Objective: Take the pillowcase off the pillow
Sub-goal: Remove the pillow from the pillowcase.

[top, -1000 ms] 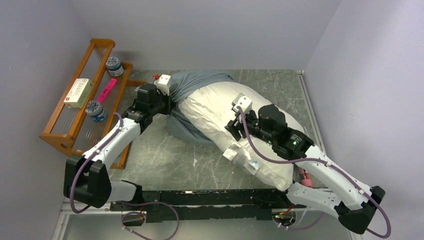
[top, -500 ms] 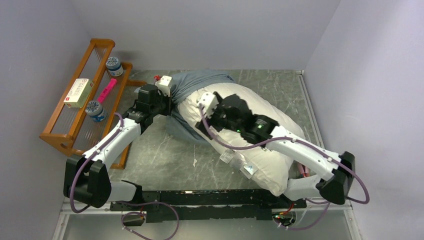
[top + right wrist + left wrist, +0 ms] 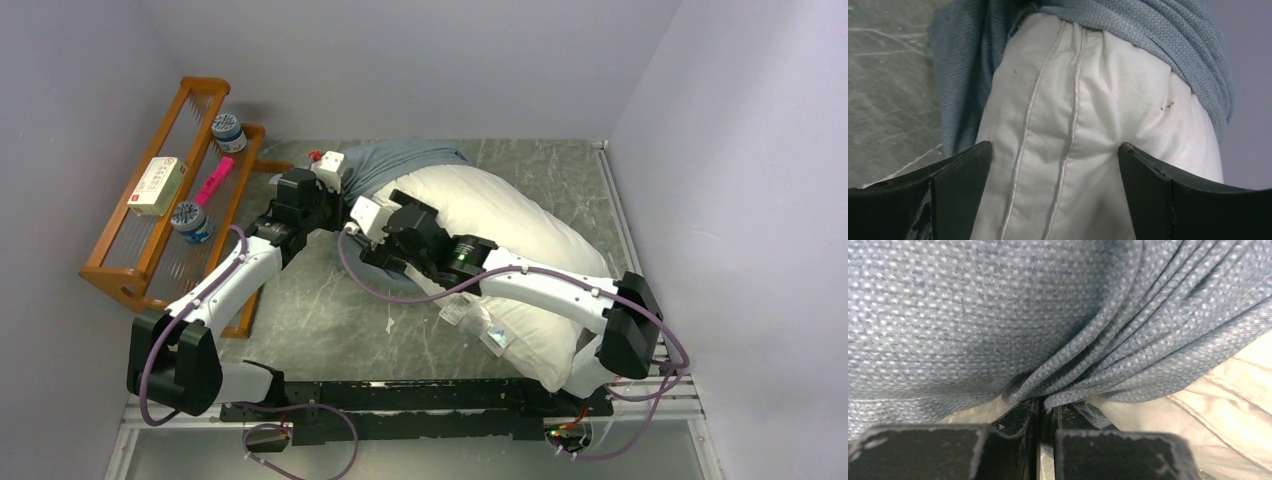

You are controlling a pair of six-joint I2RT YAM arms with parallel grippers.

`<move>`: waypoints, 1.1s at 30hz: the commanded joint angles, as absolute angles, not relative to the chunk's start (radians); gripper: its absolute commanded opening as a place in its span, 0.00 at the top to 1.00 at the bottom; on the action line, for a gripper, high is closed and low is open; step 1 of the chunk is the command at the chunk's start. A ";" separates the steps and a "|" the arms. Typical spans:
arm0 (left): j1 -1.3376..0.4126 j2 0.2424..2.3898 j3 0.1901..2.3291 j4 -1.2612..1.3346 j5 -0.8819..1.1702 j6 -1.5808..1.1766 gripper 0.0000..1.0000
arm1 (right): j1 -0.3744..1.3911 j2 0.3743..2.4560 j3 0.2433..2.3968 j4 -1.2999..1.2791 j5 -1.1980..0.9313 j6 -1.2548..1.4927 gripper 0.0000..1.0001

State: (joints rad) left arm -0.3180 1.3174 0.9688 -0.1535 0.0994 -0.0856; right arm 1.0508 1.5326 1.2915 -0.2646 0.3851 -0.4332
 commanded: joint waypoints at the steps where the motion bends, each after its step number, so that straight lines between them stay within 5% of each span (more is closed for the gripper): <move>1: -0.314 1.282 0.980 -0.052 0.071 -0.053 0.95 | 1.052 1.563 1.337 -0.267 0.500 -0.451 0.03; 5: -0.314 1.281 0.993 -0.036 0.084 -0.081 0.95 | 1.051 1.560 1.299 -0.299 0.519 -0.454 0.20; 13: -0.326 1.328 1.150 -0.020 0.111 -0.120 0.95 | 0.991 1.433 1.239 -0.293 0.570 -0.414 0.98; 25: -0.452 1.568 1.706 -0.085 0.154 -0.023 0.95 | 0.889 1.172 1.156 -0.156 0.663 -0.299 1.00; 33: -0.452 1.456 1.405 0.062 0.067 0.038 0.95 | 0.857 1.085 1.100 -0.145 0.439 -0.269 1.00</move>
